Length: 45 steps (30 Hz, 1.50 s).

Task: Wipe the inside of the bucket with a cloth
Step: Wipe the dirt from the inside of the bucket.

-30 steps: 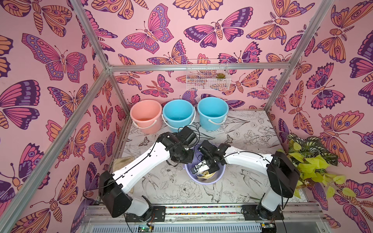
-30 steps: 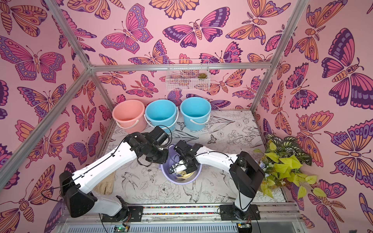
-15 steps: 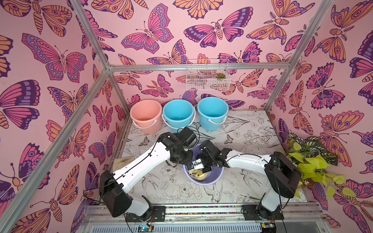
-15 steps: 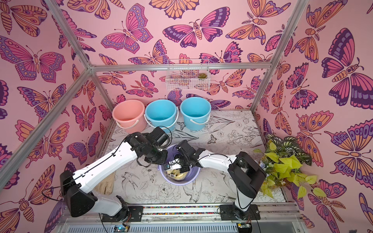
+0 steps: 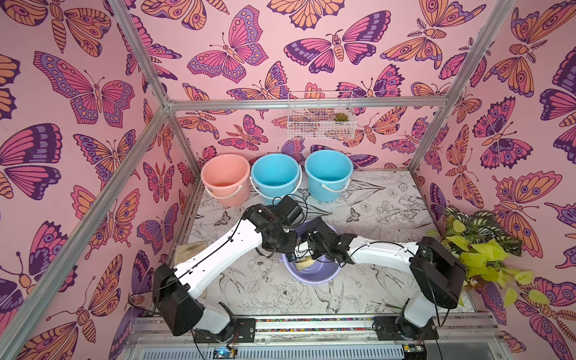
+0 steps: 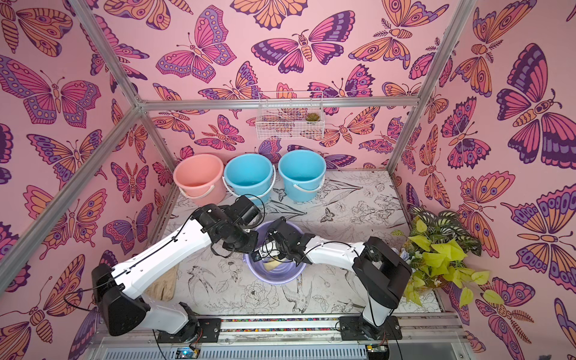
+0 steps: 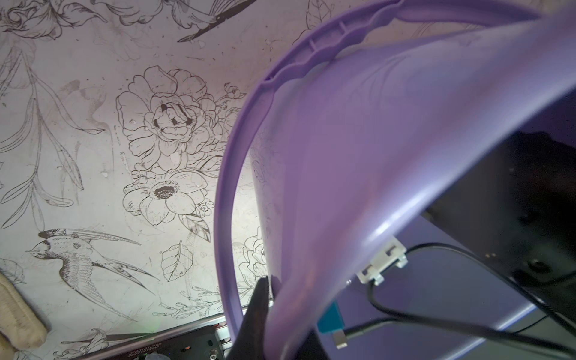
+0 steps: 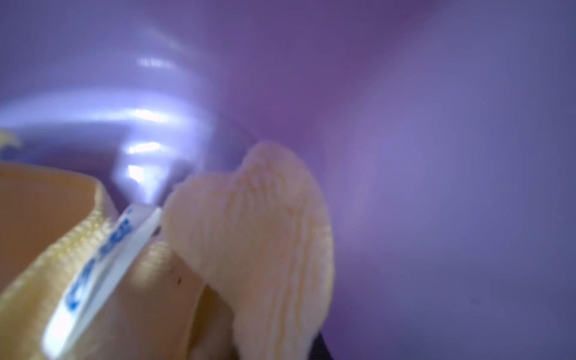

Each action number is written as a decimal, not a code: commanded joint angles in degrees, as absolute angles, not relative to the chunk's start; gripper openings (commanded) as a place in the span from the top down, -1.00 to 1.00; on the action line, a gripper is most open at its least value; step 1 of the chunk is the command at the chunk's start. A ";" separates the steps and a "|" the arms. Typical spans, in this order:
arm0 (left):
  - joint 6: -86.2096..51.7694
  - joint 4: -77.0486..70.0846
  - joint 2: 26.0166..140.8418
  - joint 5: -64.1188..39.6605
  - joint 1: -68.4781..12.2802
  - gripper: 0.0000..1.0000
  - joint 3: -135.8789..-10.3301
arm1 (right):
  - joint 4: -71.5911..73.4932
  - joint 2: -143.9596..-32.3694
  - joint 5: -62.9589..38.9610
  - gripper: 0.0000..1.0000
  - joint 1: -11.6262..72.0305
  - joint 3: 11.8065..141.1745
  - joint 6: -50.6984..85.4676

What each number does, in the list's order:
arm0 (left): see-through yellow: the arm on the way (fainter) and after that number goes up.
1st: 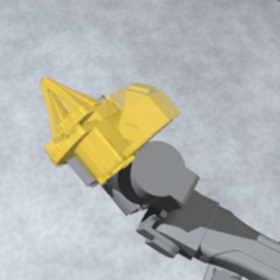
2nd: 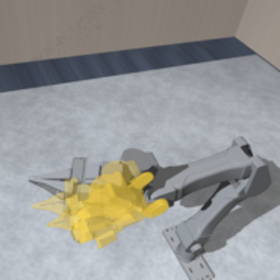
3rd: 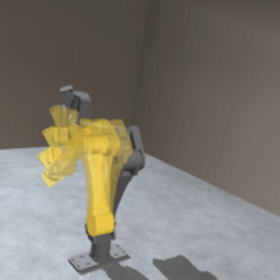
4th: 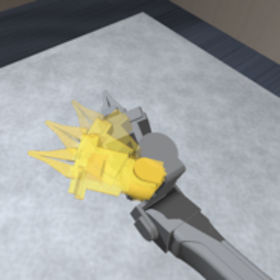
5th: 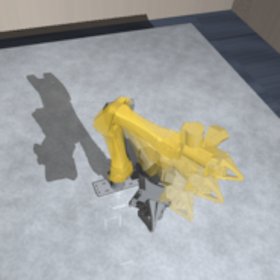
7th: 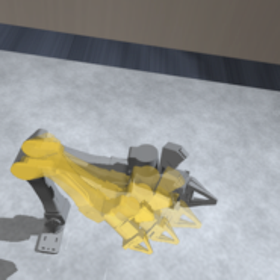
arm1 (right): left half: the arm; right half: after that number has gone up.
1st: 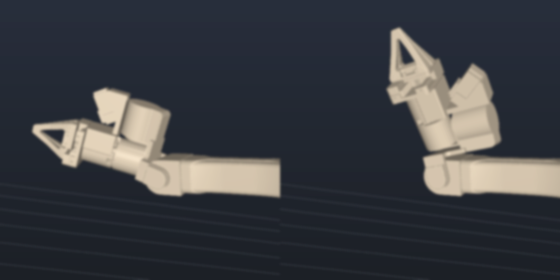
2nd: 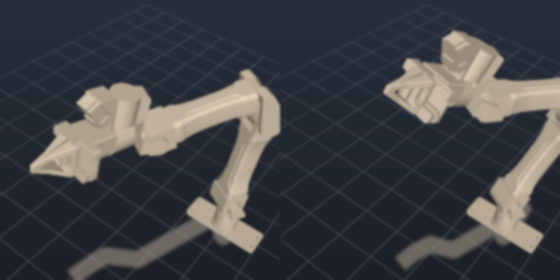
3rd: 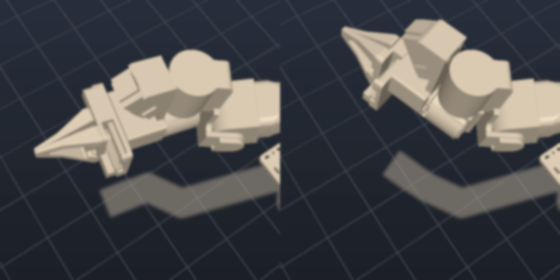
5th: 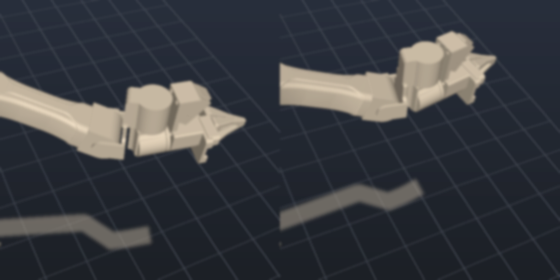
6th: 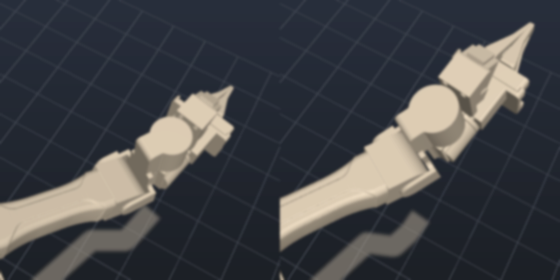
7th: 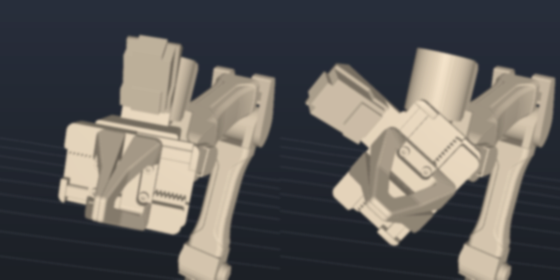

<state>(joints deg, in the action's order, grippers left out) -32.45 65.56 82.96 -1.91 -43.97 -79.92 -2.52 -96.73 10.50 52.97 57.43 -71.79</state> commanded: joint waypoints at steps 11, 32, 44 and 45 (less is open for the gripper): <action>-31.38 64.25 83.40 -5.62 -45.00 1.00 -79.72 | -39.97 -92.70 11.73 1.00 52.48 66.69 -68.23; -30.83 64.25 84.27 -6.83 -45.00 1.00 -79.28 | -19.68 -92.55 -25.88 1.00 50.41 62.18 -56.54; -30.76 64.25 84.08 -7.11 -45.09 1.00 -79.01 | 6.09 -90.51 -2.04 1.00 51.95 55.81 -64.69; -30.69 64.25 84.19 -7.20 -45.09 1.00 -79.02 | 6.46 -90.49 -0.19 1.00 52.01 55.68 -66.10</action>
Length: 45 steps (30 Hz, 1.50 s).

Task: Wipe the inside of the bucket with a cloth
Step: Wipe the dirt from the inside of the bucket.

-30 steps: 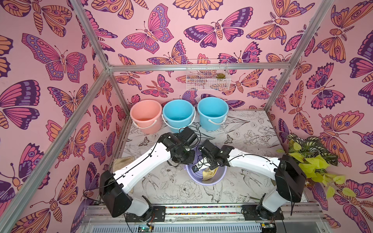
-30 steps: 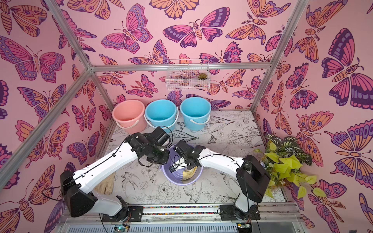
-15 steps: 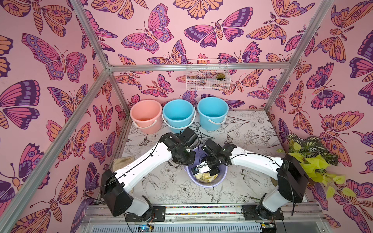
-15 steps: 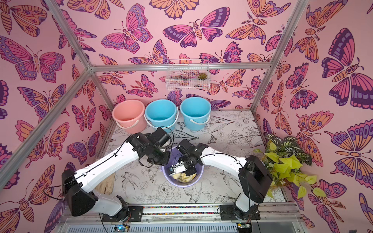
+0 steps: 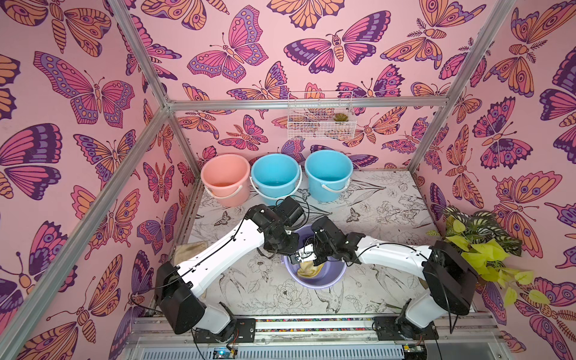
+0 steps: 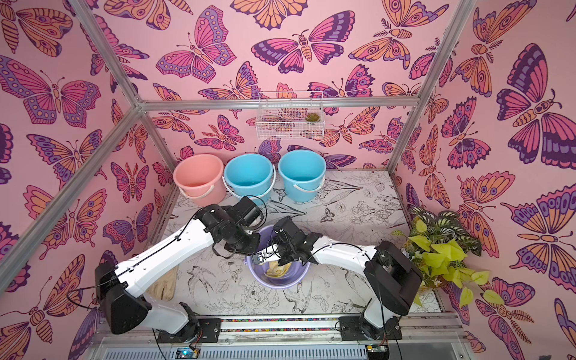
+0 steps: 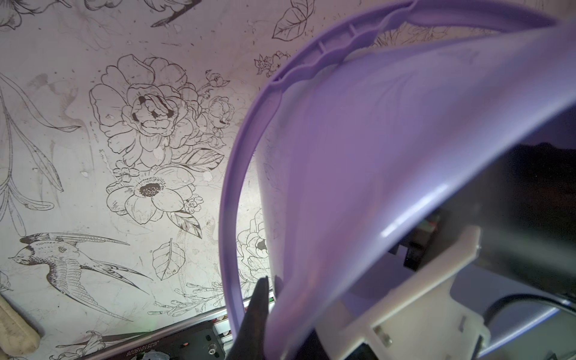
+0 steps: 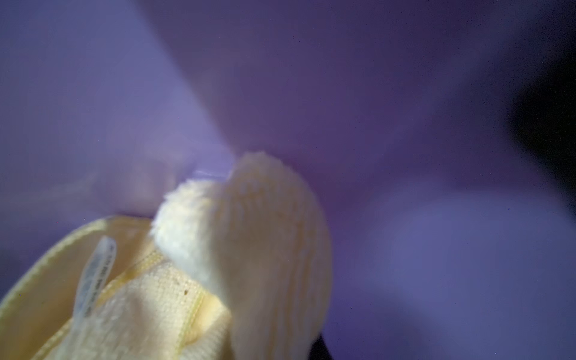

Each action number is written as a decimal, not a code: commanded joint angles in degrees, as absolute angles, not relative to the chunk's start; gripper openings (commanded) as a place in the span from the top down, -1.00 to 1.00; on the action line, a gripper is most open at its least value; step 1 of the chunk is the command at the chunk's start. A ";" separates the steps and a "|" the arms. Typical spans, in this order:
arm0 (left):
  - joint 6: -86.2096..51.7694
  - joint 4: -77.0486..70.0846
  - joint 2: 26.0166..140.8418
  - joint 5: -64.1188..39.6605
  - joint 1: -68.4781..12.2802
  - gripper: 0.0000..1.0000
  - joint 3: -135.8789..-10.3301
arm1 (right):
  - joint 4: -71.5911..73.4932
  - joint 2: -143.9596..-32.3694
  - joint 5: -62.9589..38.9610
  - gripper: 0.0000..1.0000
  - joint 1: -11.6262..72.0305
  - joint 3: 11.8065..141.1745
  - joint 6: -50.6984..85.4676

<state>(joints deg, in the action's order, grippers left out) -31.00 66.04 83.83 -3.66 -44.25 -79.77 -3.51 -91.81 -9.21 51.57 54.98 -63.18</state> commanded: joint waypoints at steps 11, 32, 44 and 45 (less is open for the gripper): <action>-30.78 64.33 83.92 -6.68 -45.09 1.00 -78.93 | -13.51 -85.08 15.58 1.00 52.12 59.15 -80.46; -30.23 64.51 84.99 -7.02 -45.09 1.00 -80.07 | -45.29 -80.62 -14.70 1.00 51.33 63.41 -59.99; -28.40 64.42 85.19 -7.21 -45.09 1.00 -80.07 | -24.09 -71.73 -10.45 1.00 51.33 60.38 -66.15; -28.37 64.41 85.25 -7.21 -45.09 1.00 -80.07 | -22.96 -71.35 -9.80 1.00 51.35 60.68 -67.75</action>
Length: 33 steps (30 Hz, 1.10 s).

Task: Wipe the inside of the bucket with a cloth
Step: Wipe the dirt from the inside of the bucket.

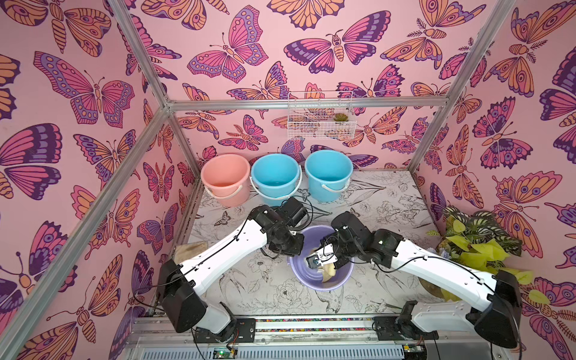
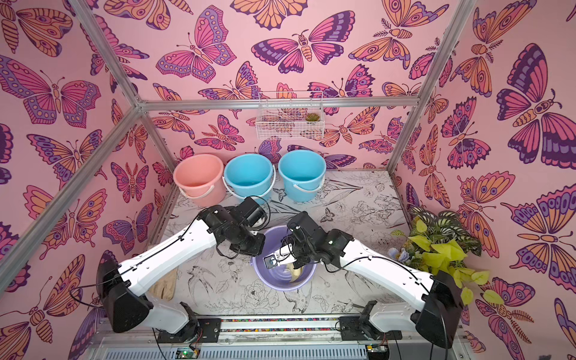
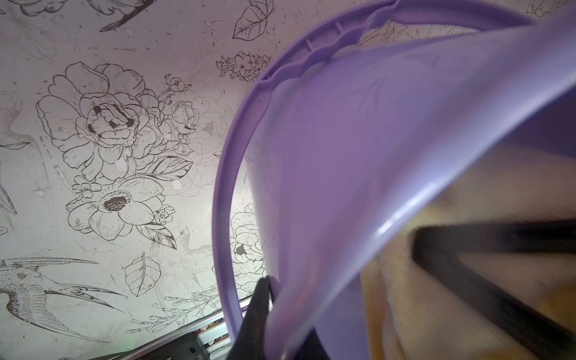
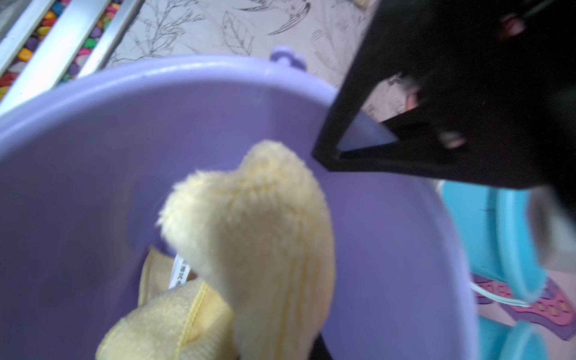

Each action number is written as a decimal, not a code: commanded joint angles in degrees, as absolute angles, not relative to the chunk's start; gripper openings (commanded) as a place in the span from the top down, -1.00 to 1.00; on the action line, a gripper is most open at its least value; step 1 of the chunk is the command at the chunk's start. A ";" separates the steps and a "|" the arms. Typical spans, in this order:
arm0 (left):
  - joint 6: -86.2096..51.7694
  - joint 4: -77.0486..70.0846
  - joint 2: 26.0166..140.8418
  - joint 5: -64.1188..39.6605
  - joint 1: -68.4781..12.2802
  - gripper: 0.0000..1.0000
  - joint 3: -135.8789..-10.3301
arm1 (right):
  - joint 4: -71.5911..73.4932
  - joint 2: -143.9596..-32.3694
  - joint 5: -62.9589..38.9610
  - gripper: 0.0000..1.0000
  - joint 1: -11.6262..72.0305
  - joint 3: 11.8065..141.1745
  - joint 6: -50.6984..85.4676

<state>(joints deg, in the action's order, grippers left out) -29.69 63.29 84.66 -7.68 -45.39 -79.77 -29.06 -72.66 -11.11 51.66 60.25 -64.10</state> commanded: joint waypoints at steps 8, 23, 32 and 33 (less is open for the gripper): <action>-28.02 64.42 84.78 -7.99 -45.09 1.00 -80.07 | -16.14 -67.13 -5.25 1.00 51.92 61.32 -84.60; -26.89 64.42 85.47 -8.75 -45.18 1.00 -80.97 | -0.22 -72.09 -4.42 1.00 52.73 51.35 -96.64; -27.06 64.50 85.97 -8.88 -45.35 1.00 -80.86 | 7.06 -81.98 -0.87 1.00 52.76 47.09 -90.22; -27.07 64.47 86.01 -8.96 -45.44 1.00 -80.86 | 7.12 -83.28 -0.87 1.00 52.73 46.90 -89.94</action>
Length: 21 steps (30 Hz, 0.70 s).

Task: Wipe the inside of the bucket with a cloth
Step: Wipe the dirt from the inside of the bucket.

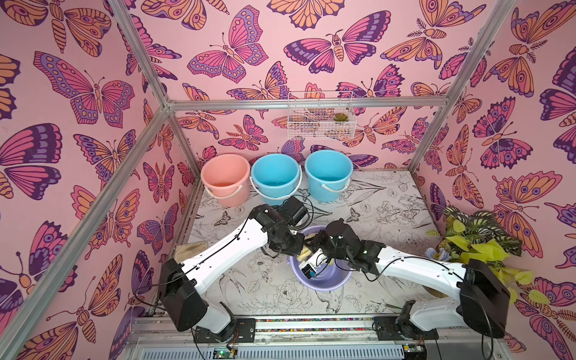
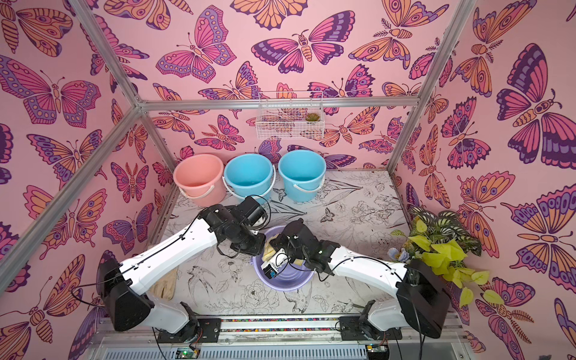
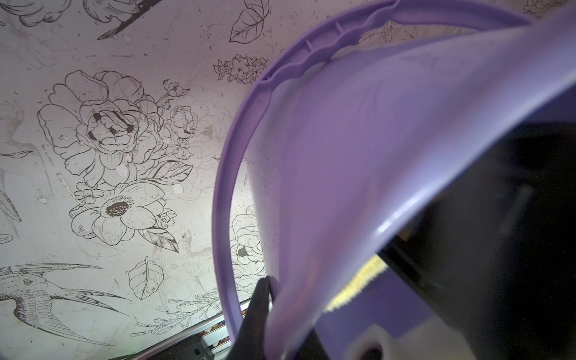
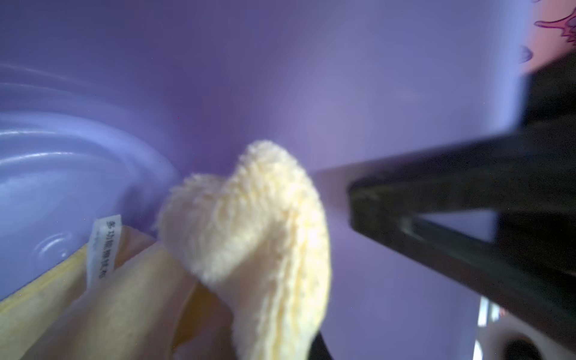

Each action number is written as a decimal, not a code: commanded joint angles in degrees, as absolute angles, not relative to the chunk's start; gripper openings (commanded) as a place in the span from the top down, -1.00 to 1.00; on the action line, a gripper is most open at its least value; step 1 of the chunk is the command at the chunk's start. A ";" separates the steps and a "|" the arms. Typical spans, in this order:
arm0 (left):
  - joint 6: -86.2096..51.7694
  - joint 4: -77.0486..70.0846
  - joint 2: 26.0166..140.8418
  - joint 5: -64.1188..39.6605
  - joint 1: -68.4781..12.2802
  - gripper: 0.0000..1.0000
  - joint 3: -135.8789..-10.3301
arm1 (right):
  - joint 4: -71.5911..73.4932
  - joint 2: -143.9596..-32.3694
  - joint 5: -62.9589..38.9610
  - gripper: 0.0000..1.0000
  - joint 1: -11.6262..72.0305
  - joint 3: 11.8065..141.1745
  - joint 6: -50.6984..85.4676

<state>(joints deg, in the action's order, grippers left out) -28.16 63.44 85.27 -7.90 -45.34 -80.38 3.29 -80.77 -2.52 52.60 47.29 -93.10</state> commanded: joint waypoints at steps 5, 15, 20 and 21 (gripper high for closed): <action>-27.25 64.51 85.96 -8.88 -45.46 1.00 -81.20 | 7.25 -89.19 -0.90 1.00 52.74 46.62 -87.97; -27.22 64.53 86.07 -8.96 -45.73 1.00 -81.42 | 1.39 -96.68 -2.06 1.00 52.74 49.13 -84.54; -27.19 64.51 85.88 -8.88 -45.79 1.00 -81.21 | -1.94 -94.12 -2.32 1.00 52.65 49.97 -83.48; -27.24 64.50 85.88 -8.88 -45.79 1.00 -81.13 | -3.45 -92.60 -2.36 1.00 52.65 50.54 -83.32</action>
<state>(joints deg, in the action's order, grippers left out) -28.51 65.84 85.32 -7.75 -45.23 -80.90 2.70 -94.19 -0.36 52.16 49.19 -86.87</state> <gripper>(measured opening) 0.116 0.100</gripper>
